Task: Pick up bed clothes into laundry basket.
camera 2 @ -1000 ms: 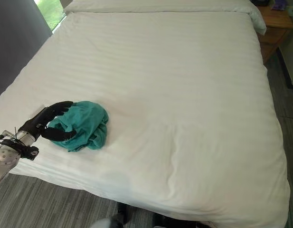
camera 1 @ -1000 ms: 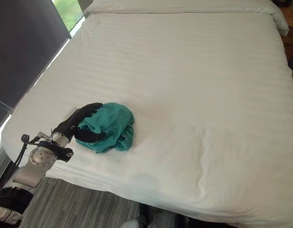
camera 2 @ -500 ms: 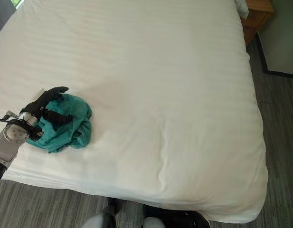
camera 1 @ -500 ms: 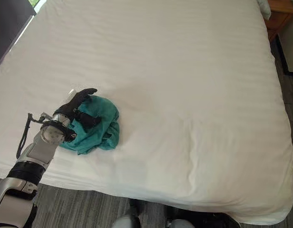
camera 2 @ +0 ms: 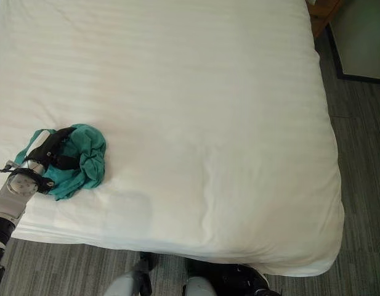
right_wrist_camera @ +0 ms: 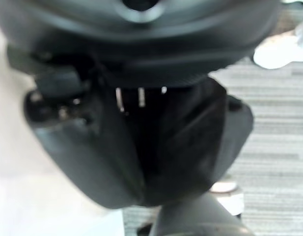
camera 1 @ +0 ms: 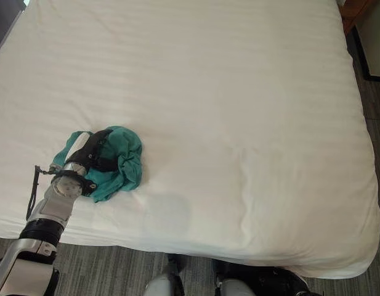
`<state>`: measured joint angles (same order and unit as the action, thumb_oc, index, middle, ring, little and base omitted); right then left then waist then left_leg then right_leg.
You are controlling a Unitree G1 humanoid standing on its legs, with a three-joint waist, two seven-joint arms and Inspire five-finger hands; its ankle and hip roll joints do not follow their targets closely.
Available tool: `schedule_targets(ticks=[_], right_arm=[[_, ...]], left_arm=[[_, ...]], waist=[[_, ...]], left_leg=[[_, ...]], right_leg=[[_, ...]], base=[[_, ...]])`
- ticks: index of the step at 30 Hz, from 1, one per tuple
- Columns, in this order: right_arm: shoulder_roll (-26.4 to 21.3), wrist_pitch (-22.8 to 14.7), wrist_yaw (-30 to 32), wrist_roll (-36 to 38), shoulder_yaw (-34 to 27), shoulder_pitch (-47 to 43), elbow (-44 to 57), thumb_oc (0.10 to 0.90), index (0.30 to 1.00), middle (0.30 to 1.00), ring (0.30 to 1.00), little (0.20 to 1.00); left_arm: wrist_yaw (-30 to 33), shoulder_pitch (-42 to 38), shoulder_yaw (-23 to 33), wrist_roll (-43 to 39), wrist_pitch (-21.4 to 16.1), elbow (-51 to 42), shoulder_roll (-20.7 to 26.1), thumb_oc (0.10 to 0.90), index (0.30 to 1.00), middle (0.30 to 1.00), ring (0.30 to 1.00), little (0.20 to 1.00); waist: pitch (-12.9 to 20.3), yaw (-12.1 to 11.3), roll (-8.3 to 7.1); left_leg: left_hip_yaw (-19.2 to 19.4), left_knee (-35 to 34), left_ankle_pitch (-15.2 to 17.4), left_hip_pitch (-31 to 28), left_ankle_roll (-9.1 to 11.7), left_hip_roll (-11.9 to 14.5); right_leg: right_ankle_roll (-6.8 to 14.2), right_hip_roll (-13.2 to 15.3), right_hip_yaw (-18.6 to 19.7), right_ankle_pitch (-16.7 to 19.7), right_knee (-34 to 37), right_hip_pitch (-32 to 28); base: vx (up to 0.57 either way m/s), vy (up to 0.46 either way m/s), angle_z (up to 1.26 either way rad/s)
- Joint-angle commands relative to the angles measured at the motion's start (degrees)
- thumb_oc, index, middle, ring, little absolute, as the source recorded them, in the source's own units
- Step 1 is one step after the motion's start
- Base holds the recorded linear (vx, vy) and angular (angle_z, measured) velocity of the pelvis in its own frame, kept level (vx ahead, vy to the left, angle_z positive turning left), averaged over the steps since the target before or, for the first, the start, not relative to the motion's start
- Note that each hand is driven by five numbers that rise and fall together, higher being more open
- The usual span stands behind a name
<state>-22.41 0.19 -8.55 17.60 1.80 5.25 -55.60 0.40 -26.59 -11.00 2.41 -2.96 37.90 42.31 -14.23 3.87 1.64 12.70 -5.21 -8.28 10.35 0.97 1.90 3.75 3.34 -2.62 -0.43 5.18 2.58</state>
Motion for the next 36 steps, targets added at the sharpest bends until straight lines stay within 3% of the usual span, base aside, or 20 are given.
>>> schedule_targets(ticks=[1, 4, 5, 7, 11, 12, 14, 15, 17, 18, 19, 22, 24, 25, 26, 29, 34, 36], right_arm=[[-4.9, -0.9, 0.1, -2.1, -0.1, 0.9, 0.4, 0.400, 0.300, 0.300, 0.300, 0.300], [-6.1, -1.2, 0.8, -3.6, 0.0, 0.3, 0.0, 0.400, 0.300, 0.300, 0.300, 0.300], [-7.2, -1.5, 1.4, -4.0, -1.1, 0.3, 0.5, 0.400, 0.300, 0.300, 0.300, 0.300], [-7.8, -1.7, 1.4, -4.0, -1.8, 0.4, -0.3, 0.400, 0.300, 0.300, 0.300, 0.300], [-8.9, -1.5, 1.4, -5.3, -2.8, 0.3, -4.2, 0.400, 0.300, 0.300, 0.300, 0.300], [-9.4, -1.7, 1.3, -4.7, -4.5, 0.7, -4.4, 0.400, 0.300, 0.300, 0.300, 0.300], [-9.5, -2.1, 1.4, -3.4, -5.6, 0.9, -2.7, 0.400, 0.300, 0.300, 0.300, 0.300], [-9.7, -3.3, 1.7, 0.3, -8.0, 1.4, 4.1, 0.400, 0.300, 0.300, 0.300, 0.300], [-9.7, -4.2, 2.2, 1.3, -8.9, 1.8, 8.6, 0.400, 0.300, 0.300, 0.300, 0.300], [-9.9, -5.7, 2.9, 3.4, -10.9, 2.4, 18.5, 0.400, 0.300, 0.300, 0.300, 0.300], [-9.9, -5.6, 2.9, 3.4, -11.0, 2.6, 18.6, 0.400, 0.300, 0.300, 0.300, 0.300], [-9.9, -7.1, 2.7, 5.4, -14.3, 3.9, 35.8, 0.400, 0.300, 0.300, 0.300, 0.300], [-8.8, -7.9, 2.9, 6.4, -15.2, 4.0, 43.6, 0.400, 0.300, 0.300, 0.300, 0.300], [-7.7, -9.0, 2.6, 6.9, -16.3, 4.1, 53.2, 0.400, 0.300, 0.300, 0.300, 0.300], [-7.6, -9.0, 2.7, 6.9, -16.3, 4.1, 53.3, 0.400, 0.300, 0.300, 0.300, 0.300], [-5.3, -9.9, 0.0, 8.9, -17.6, 5.0, 68.2, 0.400, 0.300, 0.300, 0.300, 0.300], [-4.2, -10.0, -1.6, 8.2, -17.6, 6.0, 76.0, 0.400, 0.300, 0.300, 0.300, 0.300], [-3.3, -10.0, -2.2, 8.6, -16.2, 6.1, 79.3, 0.400, 0.300, 0.300, 0.300, 0.300]], left_arm=[[-6.5, 9.2, -8.7, 6.1, 3.1, 10.6, -9.7, 0.400, 0.300, 0.300, 0.300, 0.300], [-6.3, 12.0, -9.4, 8.1, 2.9, 13.3, -13.2, 0.400, 0.300, 0.300, 0.300, 0.300], [-6.8, 16.2, -8.0, 5.8, 2.7, 15.6, -17.5, 0.400, 0.300, 0.300, 0.300, 0.300], [-7.0, 17.6, -7.8, 5.1, 2.5, 15.7, -18.6, 0.400, 0.300, 0.300, 0.300, 0.300], [-7.2, 19.4, -6.6, 1.6, 1.7, 11.9, -18.5, 0.400, 0.300, 0.300, 0.300, 0.300], [-7.4, 19.5, -4.6, -3.6, 0.3, 5.5, -16.6, 0.400, 0.300, 0.300, 0.300, 0.300], [-6.5, 19.8, -2.8, -7.5, -0.4, 1.6, -15.6, 0.400, 0.300, 0.300, 0.300, 0.300], [-5.7, 20.1, -0.7, -12.6, -1.6, -5.9, -14.3, 0.400, 0.300, 0.300, 0.300, 0.300], [-4.9, 20.0, 0.6, -15.3, -2.2, -9.8, -13.7, 0.400, 0.300, 0.300, 0.300, 0.300], [-4.6, 19.5, 2.7, -20.5, -3.5, -15.8, -13.2, 0.400, 0.300, 0.300, 0.300, 0.300], [-4.6, 19.5, 2.6, -20.5, -3.5, -15.9, -13.1, 0.400, 0.300, 0.300, 0.300, 0.300], [-4.1, 19.8, 6.0, -27.3, -4.8, -23.7, -13.8, 0.400, 0.300, 0.300, 0.300, 0.300], [-3.3, 20.0, 7.3, -27.6, -5.5, -29.0, -14.2, 0.400, 0.300, 0.300, 0.300, 0.300], [-3.4, 20.4, 8.1, -28.0, -6.2, -33.1, -15.1, 0.400, 0.300, 0.300, 0.300, 0.300], [-3.4, 20.4, 8.1, -28.0, -6.2, -33.2, -15.1, 0.400, 0.300, 0.300, 0.300, 0.300], [-5.3, 24.2, 9.4, -29.7, -6.3, -39.9, -17.0, 0.400, 0.300, 0.300, 0.300, 0.300], [-8.0, 28.7, 9.0, -29.8, -5.6, -44.0, -18.2, 0.400, 0.300, 0.300, 0.300, 0.300], [-8.8, 31.1, 7.4, -33.6, -4.9, -44.3, -20.4, 0.400, 0.300, 0.300, 0.300, 0.300]], waist=[[0.6, 0.1, -0.31], [0.8, 0.3, -0.17], [1.2, 0.6, -0.08], [1.3, 0.5, -0.10], [2.8, 0.3, -0.25], [3.6, -0.1, -0.29], [3.6, -0.1, -0.40], [4.1, -0.1, -0.52], [4.3, -0.2, -0.62], [5.0, -0.3, -0.72], [5.1, -0.3, -0.72], [5.9, -0.1, -0.84], [6.7, -0.2, -0.84], [7.2, -0.3, -0.93], [7.2, -0.3, -0.93], [8.0, -0.6, -1.18], [8.9, -0.9, -1.33], [9.2, -1.1, -1.31]], left_leg=[[2.0, 0.2, 4.1, -4.0, 4.4, 2.3], [2.5, 0.2, 4.6, -4.8, 4.2, 2.3], [3.4, 0.2, 5.1, -6.1, 3.8, 2.3], [3.7, 0.2, 5.4, -6.8, 3.7, 2.3], [3.7, 0.2, 6.0, -8.7, 3.6, 2.4], [3.3, 0.2, 6.0, -9.2, 3.6, 2.4], [2.8, 0.2, 6.1, -9.6, 3.7, 2.3], [2.3, 0.2, 6.0, -9.9, 3.8, 2.4], [2.1, 0.2, 5.9, -10.0, 3.9, 2.4], [1.8, 0.2, 5.7, -10.2, 4.0, 2.6], [1.8, 0.2, 5.7, -10.2, 4.0, 2.6], [1.3, 0.2, 5.8, -10.9, 4.0, 2.5], [0.9, 0.2, 5.6, -10.8, 4.0, 2.5], [0.4, 0.2, 5.5, -10.9, 4.0, 2.5], [0.4, 0.2, 5.5, -10.9, 4.0, 2.5], [-0.3, 0.2, 5.2, -11.2, 4.2, 2.5], [-1.1, 0.2, 4.9, -11.3, 4.3, 2.5], [-1.4, 0.2, 4.6, -11.3, 4.3, 2.6]], right_leg=[[7.2, 5.8, -0.9, 2.9, -0.8, 0.1], [7.2, 5.7, -0.3, 2.6, -1.3, 0.1], [7.0, 5.6, 0.7, 2.3, -1.8, -0.1], [6.9, 5.5, 1.0, 2.1, -1.9, -0.4], [6.7, 5.4, 0.8, 1.3, -2.1, -2.0], [6.5, 5.4, 0.1, 0.9, -2.0, -2.9], [6.6, 5.5, -0.4, 0.5, -1.8, -3.8], [6.4, 5.5, -1.0, 0.1, -1.8, -4.4], [6.3, 5.5, -1.2, 0.0, -1.7, -4.9], [6.1, 5.4, -1.5, -0.1, -1.6, -5.4], [6.1, 5.4, -1.5, -0.1, -1.6, -5.4], [5.9, 5.6, -2.1, -0.5, -1.7, -6.6], [5.5, 5.5, -2.3, -0.7, -1.9, -6.7], [5.2, 5.4, -2.4, -1.0, -2.2, -7.3], [5.2, 5.4, -2.4, -1.0, -2.2, -7.2], [4.6, 5.0, -2.5, -1.4, -1.8, -8.4], [4.3, 4.7, -2.8, -1.6, -1.4, -9.3], [4.1, 4.5, -2.9, -1.6, -1.6, -9.3]], base=[[0.03, 0.050, -0.18], [0.03, 0.043, -0.21], [0.04, 0.045, -0.19], [0.04, 0.030, -0.31], [0.04, -0.010, -0.17], [0.00, 0.000, 0.00], [-0.01, -0.034, 0.03], [-0.02, -0.035, 0.13], [-0.03, -0.030, 0.25], [-0.02, -0.029, 0.21], [-0.03, -0.028, 0.14], [-0.01, -0.015, 0.04], [-0.02, -0.047, 0.07], [-0.02, -0.044, 0.00], [-0.02, -0.045, 0.03], [-0.02, -0.050, 0.04], [-0.02, -0.040, 0.07], [-0.04, -0.054, 0.12]])
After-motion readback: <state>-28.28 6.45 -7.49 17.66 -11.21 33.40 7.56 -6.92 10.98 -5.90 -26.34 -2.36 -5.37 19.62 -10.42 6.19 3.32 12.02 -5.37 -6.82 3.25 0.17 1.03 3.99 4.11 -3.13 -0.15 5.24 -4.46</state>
